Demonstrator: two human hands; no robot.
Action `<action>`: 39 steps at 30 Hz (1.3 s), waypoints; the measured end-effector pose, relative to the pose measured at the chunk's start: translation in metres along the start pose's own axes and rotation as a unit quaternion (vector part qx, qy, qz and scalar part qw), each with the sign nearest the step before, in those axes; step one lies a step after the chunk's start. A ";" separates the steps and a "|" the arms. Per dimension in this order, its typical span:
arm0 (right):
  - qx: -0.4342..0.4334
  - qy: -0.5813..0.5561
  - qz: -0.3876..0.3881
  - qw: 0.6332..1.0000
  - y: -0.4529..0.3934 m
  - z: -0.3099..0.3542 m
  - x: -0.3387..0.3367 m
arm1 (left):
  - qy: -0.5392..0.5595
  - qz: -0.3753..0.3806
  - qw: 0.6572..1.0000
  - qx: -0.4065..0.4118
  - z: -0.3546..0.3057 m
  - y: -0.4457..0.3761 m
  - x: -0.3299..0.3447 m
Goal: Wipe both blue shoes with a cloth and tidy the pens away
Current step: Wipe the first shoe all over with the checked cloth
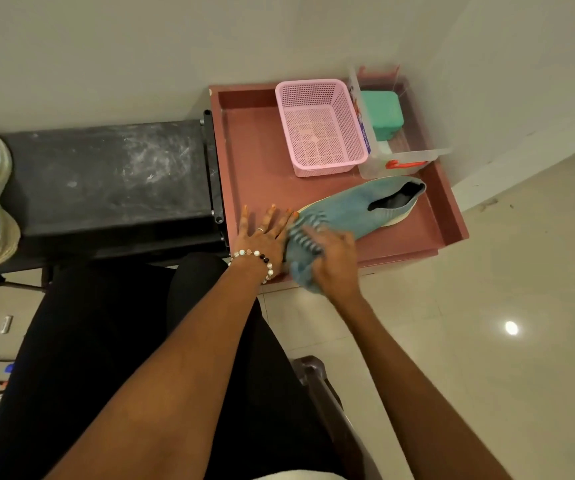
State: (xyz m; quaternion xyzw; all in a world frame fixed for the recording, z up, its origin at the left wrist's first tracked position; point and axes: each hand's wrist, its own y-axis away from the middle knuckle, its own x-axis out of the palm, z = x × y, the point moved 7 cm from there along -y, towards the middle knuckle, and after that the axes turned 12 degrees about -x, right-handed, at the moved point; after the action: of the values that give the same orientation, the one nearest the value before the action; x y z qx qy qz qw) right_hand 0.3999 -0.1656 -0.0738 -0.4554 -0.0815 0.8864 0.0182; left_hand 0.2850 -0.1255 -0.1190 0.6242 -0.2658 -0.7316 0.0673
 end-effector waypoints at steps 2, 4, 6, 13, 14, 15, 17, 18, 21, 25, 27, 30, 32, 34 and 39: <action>-0.150 0.169 0.104 0.969 0.026 0.010 0.028 | -0.001 0.000 1.000 -0.002 0.000 -0.001 0.000; -0.241 0.248 0.130 0.929 0.029 -0.010 0.016 | 0.005 -0.003 1.000 -0.005 0.000 -0.003 0.000; -0.258 0.309 0.113 0.909 0.021 -0.035 -0.010 | 0.013 0.010 1.000 -0.005 0.000 -0.002 -0.001; 0.085 0.166 0.088 0.978 0.031 -0.001 0.018 | 0.033 0.001 0.999 -0.016 -0.002 -0.004 0.003; 0.089 0.110 0.117 0.983 0.035 0.012 0.034 | 0.028 -0.008 0.999 -0.021 -0.001 -0.004 0.003; 0.072 0.069 0.138 0.985 0.036 0.022 0.044 | 0.020 -0.013 0.999 -0.024 0.000 -0.004 0.003; -0.020 0.057 0.133 0.989 0.035 0.024 0.040 | 0.002 -0.013 1.000 -0.024 0.001 -0.003 0.003; -0.077 0.096 0.123 0.985 0.035 0.016 0.033 | 0.000 -0.011 1.000 -0.023 0.001 -0.004 0.004; -0.173 0.223 0.159 0.946 0.040 -0.029 0.003 | 0.011 0.001 1.000 -0.020 -0.001 -0.003 0.001; -0.126 0.298 0.134 0.937 0.024 -0.063 -0.036 | 0.034 0.017 0.999 -0.027 -0.001 -0.003 0.001; -0.035 0.278 0.101 0.955 0.025 -0.057 -0.027 | 0.041 0.023 0.999 -0.025 -0.002 -0.002 0.002; 0.090 0.169 0.069 0.979 0.034 -0.024 0.008 | 0.056 0.019 0.998 -0.027 -0.003 -0.003 0.003; 0.071 0.117 0.088 0.987 0.038 0.000 0.028 | 0.045 0.016 0.999 -0.024 -0.003 -0.003 0.003; 0.008 0.073 0.099 0.992 0.038 0.007 0.034 | 0.021 0.009 0.999 -0.023 -0.002 -0.003 0.003; -0.173 0.187 0.156 0.954 0.031 -0.038 -0.007 | 0.028 0.015 0.999 -0.026 -0.002 -0.002 0.000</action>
State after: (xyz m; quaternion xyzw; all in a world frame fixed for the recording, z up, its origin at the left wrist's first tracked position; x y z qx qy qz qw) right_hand 0.4365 -0.1925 -0.0948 -0.6165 -0.1564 0.7495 -0.1839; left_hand 0.2871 -0.1242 -0.1202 0.6383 -0.2542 -0.7195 0.1014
